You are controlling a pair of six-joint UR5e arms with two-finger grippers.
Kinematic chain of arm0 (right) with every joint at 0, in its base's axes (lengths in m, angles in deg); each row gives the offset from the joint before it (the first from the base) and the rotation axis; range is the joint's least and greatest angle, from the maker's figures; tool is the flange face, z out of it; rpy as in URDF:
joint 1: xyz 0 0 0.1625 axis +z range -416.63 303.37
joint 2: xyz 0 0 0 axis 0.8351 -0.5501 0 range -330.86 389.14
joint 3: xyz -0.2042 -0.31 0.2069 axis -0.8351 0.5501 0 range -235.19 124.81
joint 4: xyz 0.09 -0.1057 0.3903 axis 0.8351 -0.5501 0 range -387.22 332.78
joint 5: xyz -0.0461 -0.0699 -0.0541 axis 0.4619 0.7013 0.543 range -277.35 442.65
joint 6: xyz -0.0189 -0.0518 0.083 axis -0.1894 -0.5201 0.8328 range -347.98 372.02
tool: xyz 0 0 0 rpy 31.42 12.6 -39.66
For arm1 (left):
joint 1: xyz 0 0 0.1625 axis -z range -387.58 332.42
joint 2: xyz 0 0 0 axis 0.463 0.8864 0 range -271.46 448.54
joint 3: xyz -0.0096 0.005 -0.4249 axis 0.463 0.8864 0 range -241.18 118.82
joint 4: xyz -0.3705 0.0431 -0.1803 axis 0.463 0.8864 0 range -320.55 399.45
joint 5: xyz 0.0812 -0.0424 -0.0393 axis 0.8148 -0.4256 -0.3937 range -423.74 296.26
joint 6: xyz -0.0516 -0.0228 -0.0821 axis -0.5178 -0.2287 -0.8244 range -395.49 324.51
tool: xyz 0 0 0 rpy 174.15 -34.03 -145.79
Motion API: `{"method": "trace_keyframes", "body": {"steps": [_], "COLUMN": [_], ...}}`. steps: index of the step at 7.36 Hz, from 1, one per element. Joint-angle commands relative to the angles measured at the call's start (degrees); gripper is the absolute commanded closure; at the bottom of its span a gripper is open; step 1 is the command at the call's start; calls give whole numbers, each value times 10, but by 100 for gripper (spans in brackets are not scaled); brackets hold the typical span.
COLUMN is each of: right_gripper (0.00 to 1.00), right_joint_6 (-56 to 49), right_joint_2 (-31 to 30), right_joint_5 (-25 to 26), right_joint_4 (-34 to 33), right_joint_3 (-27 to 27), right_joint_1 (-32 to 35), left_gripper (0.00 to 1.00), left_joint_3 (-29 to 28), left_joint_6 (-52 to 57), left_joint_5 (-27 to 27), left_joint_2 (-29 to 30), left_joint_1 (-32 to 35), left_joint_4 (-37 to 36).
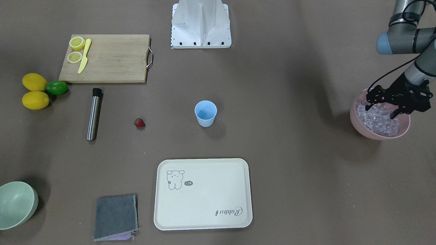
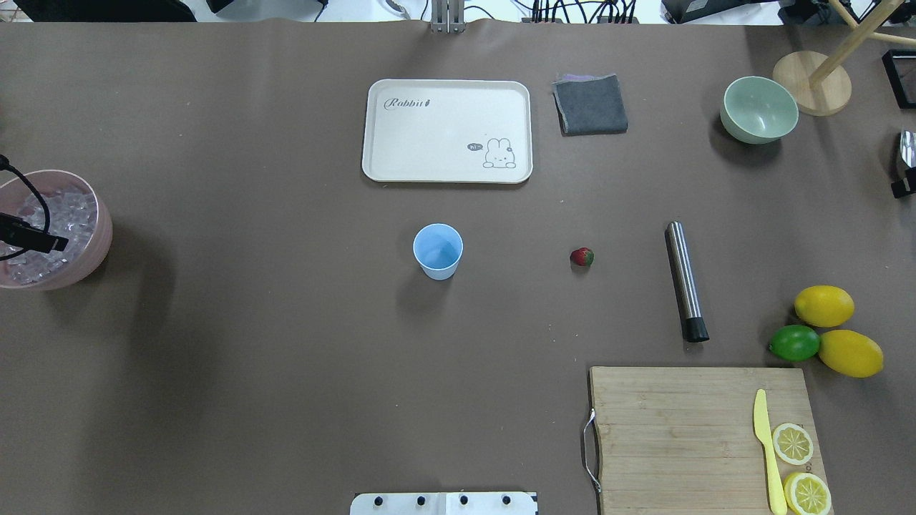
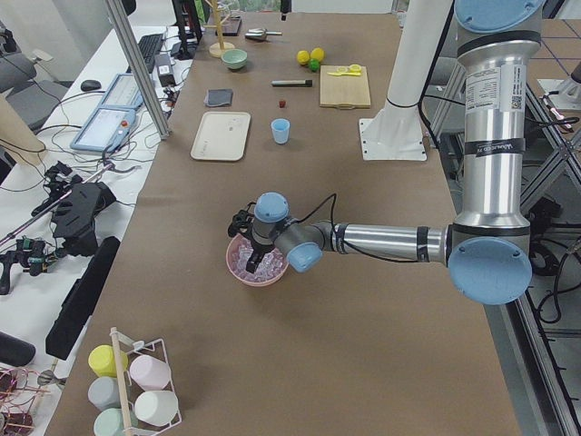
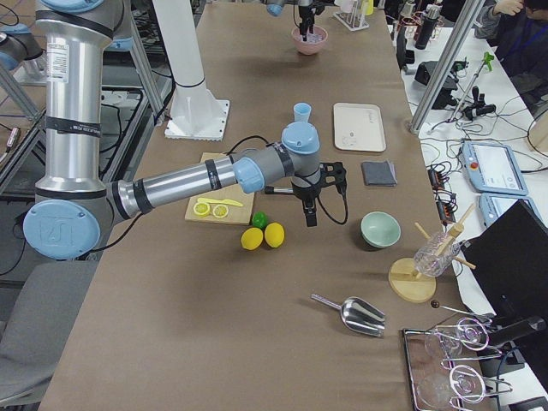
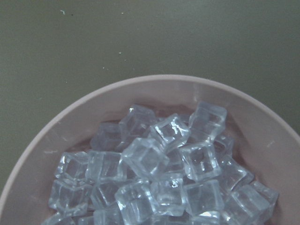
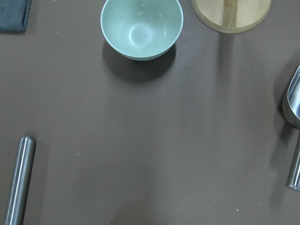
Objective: Mash ice and strawberries in cup
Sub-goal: 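Lower the left gripper into the ice cubes in the pink bowl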
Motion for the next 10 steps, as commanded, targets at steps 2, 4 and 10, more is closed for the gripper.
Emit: {"method": "trace_keyframes", "body": {"steps": [2,4,10], "right_gripper": [0,0,0], "right_joint_6": [0,0,0], "right_joint_2": [0,-1,-3], "right_joint_5": [0,-1,0], "right_joint_4": [0,0,0], "right_joint_3": [0,0,-1], "right_joint_1": [0,0,0], "left_gripper": [5,35,100], "left_joint_3": [0,0,13], "left_joint_6": [0,0,-1], "left_joint_5": [15,14,7], "left_joint_2": [-1,-4,-8], "left_joint_1": [-10,-10,-4], "left_joint_4": [-1,-1,-2]}}
